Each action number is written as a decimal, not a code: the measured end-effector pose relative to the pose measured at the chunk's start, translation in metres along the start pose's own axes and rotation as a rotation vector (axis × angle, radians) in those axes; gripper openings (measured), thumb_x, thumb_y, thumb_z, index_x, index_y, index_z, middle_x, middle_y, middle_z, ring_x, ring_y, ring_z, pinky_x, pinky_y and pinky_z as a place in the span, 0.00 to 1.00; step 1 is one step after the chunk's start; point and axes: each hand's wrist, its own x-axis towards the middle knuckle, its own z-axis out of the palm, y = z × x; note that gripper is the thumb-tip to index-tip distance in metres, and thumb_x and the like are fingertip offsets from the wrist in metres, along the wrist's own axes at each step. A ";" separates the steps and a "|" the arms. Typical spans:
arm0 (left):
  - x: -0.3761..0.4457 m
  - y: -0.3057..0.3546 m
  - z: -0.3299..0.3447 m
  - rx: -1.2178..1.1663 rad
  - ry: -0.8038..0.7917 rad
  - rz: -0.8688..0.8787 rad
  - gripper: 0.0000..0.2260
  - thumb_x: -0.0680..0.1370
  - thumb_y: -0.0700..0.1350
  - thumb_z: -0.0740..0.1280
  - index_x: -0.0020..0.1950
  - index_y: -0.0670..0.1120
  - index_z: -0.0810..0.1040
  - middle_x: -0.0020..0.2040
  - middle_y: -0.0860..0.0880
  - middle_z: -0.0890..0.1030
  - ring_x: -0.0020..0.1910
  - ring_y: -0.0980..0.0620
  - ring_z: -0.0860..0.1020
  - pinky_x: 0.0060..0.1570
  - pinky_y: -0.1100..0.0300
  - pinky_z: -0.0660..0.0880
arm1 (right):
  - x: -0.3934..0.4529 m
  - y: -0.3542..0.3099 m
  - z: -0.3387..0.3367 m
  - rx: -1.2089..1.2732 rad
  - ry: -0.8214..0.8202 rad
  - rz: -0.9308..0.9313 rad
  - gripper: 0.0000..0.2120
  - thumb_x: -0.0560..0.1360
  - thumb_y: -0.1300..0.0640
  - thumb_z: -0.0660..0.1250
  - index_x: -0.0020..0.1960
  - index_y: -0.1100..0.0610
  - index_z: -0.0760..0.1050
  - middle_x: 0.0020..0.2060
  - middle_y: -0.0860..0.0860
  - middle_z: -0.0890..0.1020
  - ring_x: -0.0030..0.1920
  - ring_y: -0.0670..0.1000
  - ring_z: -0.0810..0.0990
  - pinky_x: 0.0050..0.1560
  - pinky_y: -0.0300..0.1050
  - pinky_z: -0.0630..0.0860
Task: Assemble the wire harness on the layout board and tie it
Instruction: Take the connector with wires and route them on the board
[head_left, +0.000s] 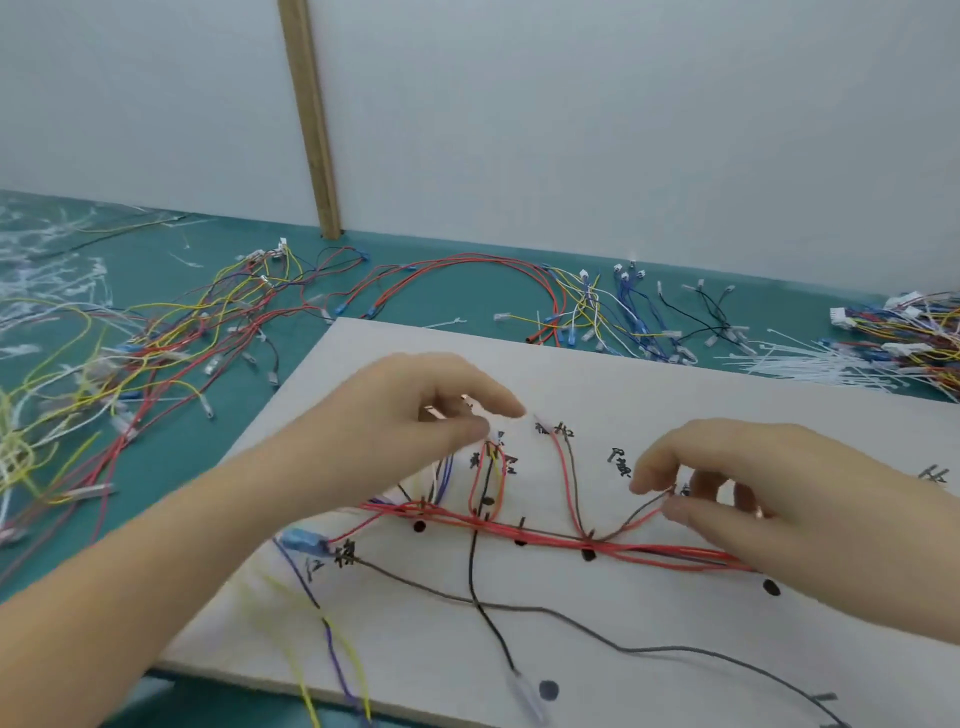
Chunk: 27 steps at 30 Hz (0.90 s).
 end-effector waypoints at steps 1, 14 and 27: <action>-0.005 -0.009 -0.016 0.053 0.027 -0.051 0.15 0.74 0.37 0.67 0.42 0.60 0.80 0.38 0.63 0.80 0.35 0.62 0.76 0.35 0.75 0.69 | 0.006 -0.009 0.001 0.022 0.006 -0.020 0.08 0.74 0.51 0.61 0.42 0.37 0.71 0.49 0.19 0.64 0.46 0.29 0.70 0.44 0.22 0.65; -0.053 -0.064 -0.080 0.291 -0.238 -0.457 0.09 0.73 0.38 0.69 0.38 0.53 0.78 0.25 0.60 0.78 0.25 0.62 0.74 0.30 0.74 0.69 | 0.090 -0.115 0.064 0.200 -0.119 -0.220 0.07 0.74 0.54 0.62 0.45 0.50 0.78 0.40 0.45 0.79 0.37 0.43 0.72 0.45 0.42 0.74; -0.063 -0.063 -0.073 0.473 -0.243 -0.358 0.10 0.71 0.44 0.70 0.37 0.60 0.75 0.44 0.56 0.76 0.41 0.61 0.74 0.48 0.61 0.73 | 0.101 -0.141 0.083 -0.047 -0.090 -0.167 0.13 0.71 0.56 0.61 0.33 0.56 0.59 0.30 0.51 0.64 0.30 0.53 0.64 0.29 0.42 0.56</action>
